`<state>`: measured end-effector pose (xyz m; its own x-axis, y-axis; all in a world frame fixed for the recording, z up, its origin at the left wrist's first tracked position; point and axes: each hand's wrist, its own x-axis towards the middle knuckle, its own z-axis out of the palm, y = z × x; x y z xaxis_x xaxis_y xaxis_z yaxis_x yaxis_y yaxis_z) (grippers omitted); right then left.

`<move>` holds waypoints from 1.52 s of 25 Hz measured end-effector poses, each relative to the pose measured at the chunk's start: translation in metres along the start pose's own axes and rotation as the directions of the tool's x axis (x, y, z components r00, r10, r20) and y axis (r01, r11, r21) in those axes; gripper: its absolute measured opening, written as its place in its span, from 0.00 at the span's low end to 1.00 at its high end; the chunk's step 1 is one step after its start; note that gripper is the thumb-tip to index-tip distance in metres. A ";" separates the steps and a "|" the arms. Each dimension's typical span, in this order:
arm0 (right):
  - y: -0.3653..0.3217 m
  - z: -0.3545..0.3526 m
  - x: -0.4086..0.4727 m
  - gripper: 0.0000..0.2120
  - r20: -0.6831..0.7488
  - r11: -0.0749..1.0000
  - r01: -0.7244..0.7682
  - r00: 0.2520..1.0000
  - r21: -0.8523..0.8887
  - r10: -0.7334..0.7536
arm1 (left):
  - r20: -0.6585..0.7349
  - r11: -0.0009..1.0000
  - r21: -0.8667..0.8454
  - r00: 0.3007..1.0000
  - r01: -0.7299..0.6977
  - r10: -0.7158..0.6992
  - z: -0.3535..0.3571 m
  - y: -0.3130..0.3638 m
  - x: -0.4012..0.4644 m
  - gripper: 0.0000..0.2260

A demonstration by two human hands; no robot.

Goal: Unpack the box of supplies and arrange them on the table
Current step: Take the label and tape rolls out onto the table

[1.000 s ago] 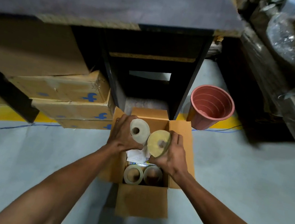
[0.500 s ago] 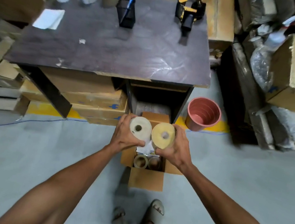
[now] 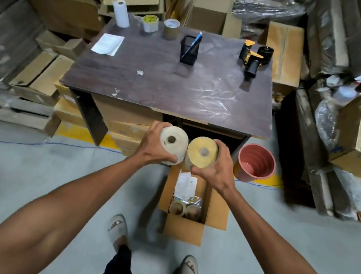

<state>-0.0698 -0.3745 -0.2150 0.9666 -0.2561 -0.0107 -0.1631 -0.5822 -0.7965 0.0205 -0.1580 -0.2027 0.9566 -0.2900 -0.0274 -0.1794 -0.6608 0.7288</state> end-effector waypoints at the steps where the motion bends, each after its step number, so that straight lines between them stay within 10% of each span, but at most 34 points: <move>1: -0.009 0.004 0.004 0.48 -0.012 1.000 0.012 1.000 -0.005 -0.012 | -0.008 1.000 -0.003 1.000 -0.016 0.016 -0.009 -0.004 0.003 0.46; 16: -0.152 0.110 0.138 0.44 -0.145 1.000 -0.007 0.989 0.031 0.012 | 0.028 0.993 -0.075 0.995 -0.095 0.097 -0.159 -0.092 0.151 0.47; 38: -0.114 0.162 0.310 0.46 0.090 1.000 0.000 0.996 -0.022 0.002 | 0.032 0.998 0.014 0.998 0.058 -0.058 -0.148 -0.157 0.298 0.46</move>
<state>0.2809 -0.2625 -0.2257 0.9802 -0.1865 -0.0668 -0.1673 -0.5992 -0.7830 0.3674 -0.0375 -0.2241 0.9577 -0.2728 -0.0917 -0.1269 -0.6860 0.7164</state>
